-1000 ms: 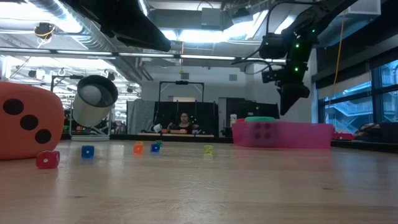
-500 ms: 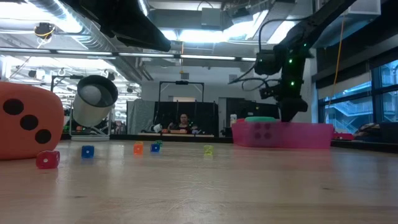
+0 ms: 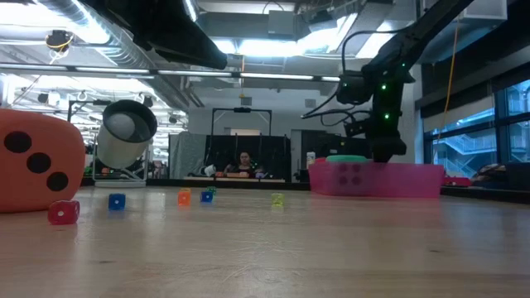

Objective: Pick & Place Dice
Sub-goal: Put the large pink dice into the red bin, then put the large orange dice into the red bin

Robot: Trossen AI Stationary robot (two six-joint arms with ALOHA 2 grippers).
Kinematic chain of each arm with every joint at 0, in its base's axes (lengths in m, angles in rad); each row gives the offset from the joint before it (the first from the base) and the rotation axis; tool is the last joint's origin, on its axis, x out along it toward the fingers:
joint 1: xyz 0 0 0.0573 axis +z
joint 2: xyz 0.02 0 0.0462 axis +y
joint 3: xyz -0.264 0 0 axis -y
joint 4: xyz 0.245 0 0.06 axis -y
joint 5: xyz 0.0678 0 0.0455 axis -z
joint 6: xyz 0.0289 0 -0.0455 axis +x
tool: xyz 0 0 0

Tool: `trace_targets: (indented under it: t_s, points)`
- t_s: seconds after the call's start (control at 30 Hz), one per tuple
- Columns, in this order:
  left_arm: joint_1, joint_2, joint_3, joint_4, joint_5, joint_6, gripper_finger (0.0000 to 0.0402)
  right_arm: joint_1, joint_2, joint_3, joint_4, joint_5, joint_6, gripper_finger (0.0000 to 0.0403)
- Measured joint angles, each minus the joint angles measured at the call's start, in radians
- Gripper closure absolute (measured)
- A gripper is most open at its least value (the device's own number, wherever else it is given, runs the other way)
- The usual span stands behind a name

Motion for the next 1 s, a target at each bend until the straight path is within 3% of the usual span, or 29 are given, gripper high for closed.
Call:
trace_targets:
  t_s: [0.2,0.3,0.5,0.73,0.87,1.0]
  points:
    - [0.0,0.0,0.0,0.0,-0.008,0.005,0.0258,0.04,-0.08,0.0,-0.035,0.098,0.036,0.0375]
    - [0.0,0.0,0.0,0.0,-0.011,0.008,0.0258,0.067,-0.161,0.0,-0.036,0.08,0.043,0.0368]
    - [0.0,-0.007,0.0,-0.032,-0.01,0.035,0.0258,0.1,-0.352,0.0,-0.014,-0.218,0.156,0.033]
    - [-0.024,-0.091,0.0,-0.185,0.028,-0.039,0.0258,0.129,-0.494,0.0,0.126,-0.686,0.391,0.0233]
    - [-0.059,-0.172,0.0,-0.244,0.072,-0.093,0.0258,0.184,-0.499,0.0,0.217,-0.809,0.521,0.0182]
    - [-0.094,-0.251,0.0,-0.304,0.126,-0.166,0.0258,0.279,-0.483,0.0,0.263,-0.818,0.564,0.0146]
